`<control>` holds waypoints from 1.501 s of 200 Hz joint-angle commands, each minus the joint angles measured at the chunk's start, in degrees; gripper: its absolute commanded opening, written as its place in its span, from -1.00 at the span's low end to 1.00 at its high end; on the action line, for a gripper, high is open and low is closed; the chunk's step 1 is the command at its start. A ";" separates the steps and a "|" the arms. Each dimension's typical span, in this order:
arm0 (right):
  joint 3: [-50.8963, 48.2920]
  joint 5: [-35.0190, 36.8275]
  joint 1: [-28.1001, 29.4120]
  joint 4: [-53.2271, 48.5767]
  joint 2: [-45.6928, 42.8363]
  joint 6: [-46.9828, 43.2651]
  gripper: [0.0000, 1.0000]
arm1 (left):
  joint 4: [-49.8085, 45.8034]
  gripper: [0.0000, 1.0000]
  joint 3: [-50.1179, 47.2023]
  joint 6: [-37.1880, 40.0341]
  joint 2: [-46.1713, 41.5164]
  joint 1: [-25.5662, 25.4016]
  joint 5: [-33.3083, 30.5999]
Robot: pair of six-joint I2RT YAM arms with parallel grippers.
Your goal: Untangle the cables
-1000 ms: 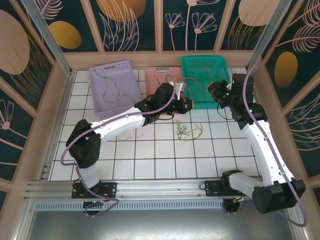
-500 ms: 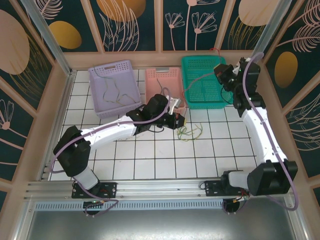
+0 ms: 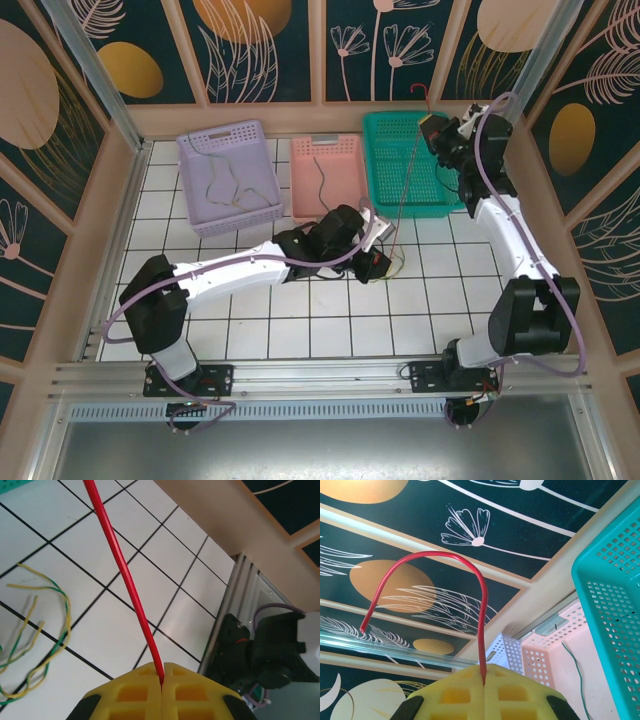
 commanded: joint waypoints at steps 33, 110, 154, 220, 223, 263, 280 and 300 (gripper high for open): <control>8.34 1.44 -0.42 -1.86 -1.18 -8.42 -1.00 | -11.41 -1.00 3.96 1.70 2.27 -1.61 -3.33; 18.19 12.44 -1.59 -16.89 1.74 -21.01 -1.00 | -12.79 0.28 9.14 -5.22 -3.98 -0.65 -14.89; 28.29 17.40 -3.05 -20.92 10.70 -24.88 -1.00 | -14.28 0.30 6.38 -11.60 -11.68 3.74 -20.51; 38.29 17.50 -5.07 -26.11 26.37 -26.36 -1.00 | -15.07 0.29 -1.09 -17.96 -20.86 6.57 -25.46; 38.13 17.38 -5.07 -26.05 26.84 -26.37 -1.00 | -15.08 0.29 -1.60 -18.31 -21.10 6.54 -25.62; 39.68 14.91 -4.57 -32.26 36.75 -23.51 -1.00 | -14.81 0.27 -6.24 -22.15 -23.24 6.56 -26.55; 42.34 14.77 -4.11 -36.25 42.00 -23.13 -0.97 | -14.81 0.27 -7.11 -23.24 -23.55 6.53 -26.55; 46.64 14.92 -3.76 -39.93 44.99 -23.37 -0.40 | -15.22 0.28 -7.57 -24.46 -23.26 6.65 -26.17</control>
